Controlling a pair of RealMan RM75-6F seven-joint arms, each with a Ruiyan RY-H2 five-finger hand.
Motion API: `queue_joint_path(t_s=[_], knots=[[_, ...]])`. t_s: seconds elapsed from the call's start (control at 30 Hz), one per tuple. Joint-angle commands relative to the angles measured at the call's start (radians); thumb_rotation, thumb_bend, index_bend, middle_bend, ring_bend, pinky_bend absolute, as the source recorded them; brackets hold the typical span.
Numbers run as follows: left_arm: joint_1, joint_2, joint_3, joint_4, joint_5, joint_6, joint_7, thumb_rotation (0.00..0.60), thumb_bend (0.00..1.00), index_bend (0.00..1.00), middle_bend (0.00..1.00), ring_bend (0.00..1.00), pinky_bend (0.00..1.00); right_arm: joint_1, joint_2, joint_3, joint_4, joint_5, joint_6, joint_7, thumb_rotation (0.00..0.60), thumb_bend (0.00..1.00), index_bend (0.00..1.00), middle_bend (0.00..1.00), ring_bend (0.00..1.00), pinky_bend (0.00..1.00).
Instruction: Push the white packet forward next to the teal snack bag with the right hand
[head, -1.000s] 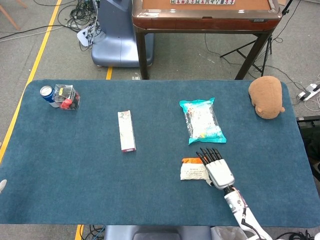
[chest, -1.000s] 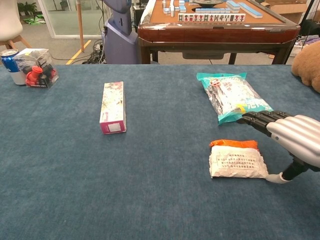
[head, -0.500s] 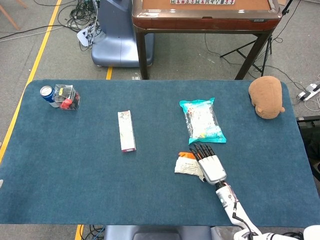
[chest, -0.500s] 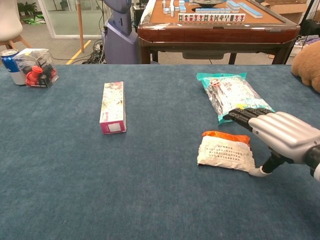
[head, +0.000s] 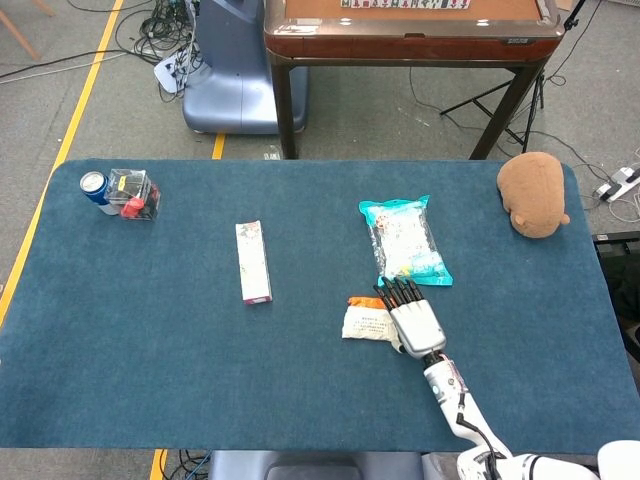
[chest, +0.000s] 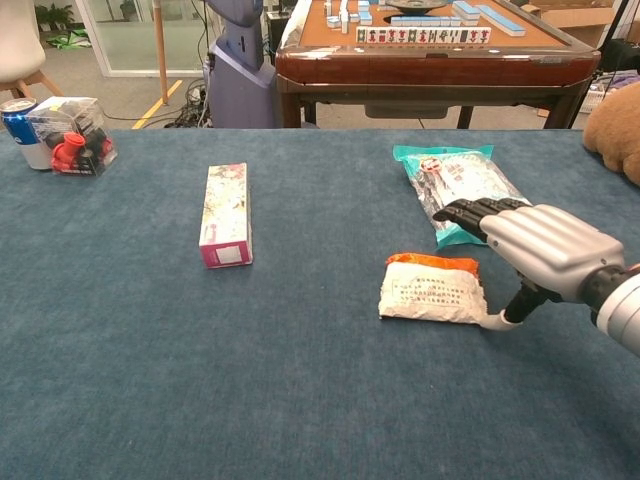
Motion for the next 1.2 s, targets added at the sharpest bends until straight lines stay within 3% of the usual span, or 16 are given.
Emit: queue_joint_path(t_s=[0.03, 1.2], knots=[[0.0, 0.001, -0.001, 0.002, -0.002, -0.002, -0.004, 0.6, 0.2, 0.29, 0.31, 0.21, 0.41, 0.011, -0.007, 0.01, 0.006, 0.014, -0.006, -0.009, 0.6, 0.0, 0.08, 0.02, 0.0, 0.08], [0.008, 0.011, -0.017, 0.037, -0.04, -0.032, -0.069, 0.6, 0.2, 0.29, 0.31, 0.21, 0.41, 0.19, -0.149, 0.124, 0.109, 0.182, -0.074, -0.087, 0.6, 0.0, 0.08, 0.02, 0.0, 0.08]])
